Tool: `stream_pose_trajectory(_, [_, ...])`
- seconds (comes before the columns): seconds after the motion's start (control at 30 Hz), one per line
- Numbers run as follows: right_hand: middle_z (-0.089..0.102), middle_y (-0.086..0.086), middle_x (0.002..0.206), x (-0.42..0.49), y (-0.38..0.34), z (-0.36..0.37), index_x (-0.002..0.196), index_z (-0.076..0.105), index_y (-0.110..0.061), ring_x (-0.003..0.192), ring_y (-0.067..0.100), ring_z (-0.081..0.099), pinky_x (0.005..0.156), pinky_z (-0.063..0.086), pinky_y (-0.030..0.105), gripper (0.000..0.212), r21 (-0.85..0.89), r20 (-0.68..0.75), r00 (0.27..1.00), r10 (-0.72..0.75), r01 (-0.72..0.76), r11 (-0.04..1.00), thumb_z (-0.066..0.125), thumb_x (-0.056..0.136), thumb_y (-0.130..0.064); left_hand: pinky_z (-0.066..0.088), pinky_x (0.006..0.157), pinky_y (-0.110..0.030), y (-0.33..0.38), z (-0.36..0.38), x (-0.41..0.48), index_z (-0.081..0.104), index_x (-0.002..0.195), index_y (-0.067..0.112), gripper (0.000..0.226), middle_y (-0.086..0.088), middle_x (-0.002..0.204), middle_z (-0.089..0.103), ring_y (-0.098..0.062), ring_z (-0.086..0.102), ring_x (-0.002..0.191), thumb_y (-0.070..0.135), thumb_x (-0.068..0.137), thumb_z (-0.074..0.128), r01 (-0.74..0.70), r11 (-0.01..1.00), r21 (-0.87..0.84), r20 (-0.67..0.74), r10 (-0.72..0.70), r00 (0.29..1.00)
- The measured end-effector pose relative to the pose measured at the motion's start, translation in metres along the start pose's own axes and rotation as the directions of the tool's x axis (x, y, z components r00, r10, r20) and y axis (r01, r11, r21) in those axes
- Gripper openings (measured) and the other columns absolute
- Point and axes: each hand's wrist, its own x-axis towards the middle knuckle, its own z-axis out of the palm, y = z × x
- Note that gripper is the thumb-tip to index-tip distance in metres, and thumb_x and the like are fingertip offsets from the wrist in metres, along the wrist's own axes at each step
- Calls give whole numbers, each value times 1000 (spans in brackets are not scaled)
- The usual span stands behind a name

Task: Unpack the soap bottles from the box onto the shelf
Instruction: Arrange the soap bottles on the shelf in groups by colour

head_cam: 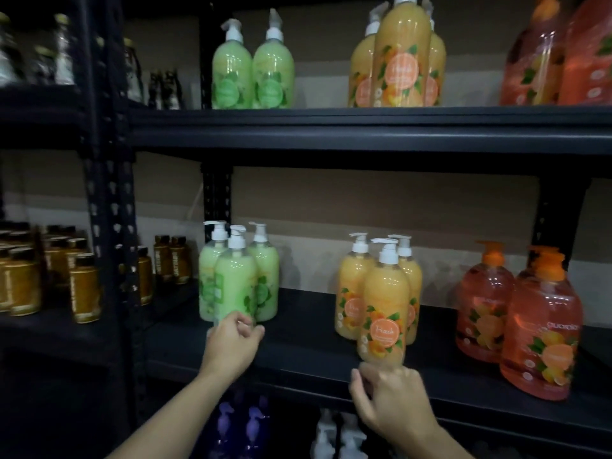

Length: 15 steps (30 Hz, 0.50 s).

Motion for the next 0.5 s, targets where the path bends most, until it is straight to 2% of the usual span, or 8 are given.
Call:
stream_pose_trajectory(0.03, [50, -8, 51, 9, -16, 6, 58, 47, -23, 45, 7, 47, 43, 17, 20, 31, 13, 70, 998, -3, 2, 1000, 50, 84, -41, 40, 73, -28, -1, -7, 4, 59, 96, 15, 25, 3, 80, 62, -19, 60, 89, 30, 83, 75, -23, 1000, -3, -51, 23, 998])
stream_pose_trajectory(0.1, [55, -10, 66, 31, -44, 22, 77, 54, -27, 62, 5, 52, 50, 27, 20, 22, 90, 177, 984, -7, -9, 996, 44, 89, -43, 43, 84, -32, -4, -16, 16, 50, 113, 17, 51, -2, 107, 56, -23, 55, 107, 39, 78, 79, -45, 999, -12, -111, 43, 993])
stream_pose_trajectory(0.17, [58, -12, 78, 56, -66, 47, 95, 56, -30, 74, 4, 52, 62, 37, 18, 14, 221, 223, 972, 71, -122, 968, 48, 90, -40, 40, 101, -39, -11, -19, 32, 39, 129, 16, 79, -6, 130, 43, -25, 41, 127, 46, 71, 83, -30, 999, -31, -145, 25, 989])
stream_pose_trajectory(0.23, [58, -11, 84, 77, -77, 65, 103, 55, -33, 78, 4, 55, 70, 44, 17, 16, 349, 241, 949, 205, -281, 894, 57, 88, -38, 34, 107, -43, -11, -16, 44, 31, 139, 16, 98, -8, 141, 33, -27, 29, 135, 50, 65, 86, 9, 997, -72, -158, -20, 987])
stream_pose_trajectory(0.33, [55, -9, 110, 112, -81, 104, 125, 47, -32, 98, 8, 54, 87, 47, 24, 45, 474, 362, 867, 342, -487, 734, 68, 85, -35, 32, 110, -45, -23, -6, 69, 22, 145, 17, 116, -9, 147, 28, -29, 25, 139, 53, 57, 89, 43, 993, -110, -128, -57, 990])
stream_pose_trajectory(0.43, [43, -2, 140, 139, -75, 131, 148, 28, -31, 128, 13, 44, 104, 39, 28, 76, 533, 518, 782, 347, -612, 584, 72, 86, -32, 35, 111, -45, -36, 5, 90, 24, 144, 16, 121, -8, 146, 34, -27, 31, 138, 53, 51, 92, 42, 980, -193, -60, -55, 997])
stream_pose_trajectory(0.5, [34, 2, 152, 150, -68, 146, 154, 19, -28, 138, 16, 37, 108, 35, 28, 83, 604, 554, 765, 328, -641, 474, 71, 89, -26, 37, 110, -43, -41, 10, 96, 27, 146, 15, 124, -6, 144, 37, -25, 36, 135, 54, 48, 93, 30, 977, -213, -45, -40, 998])
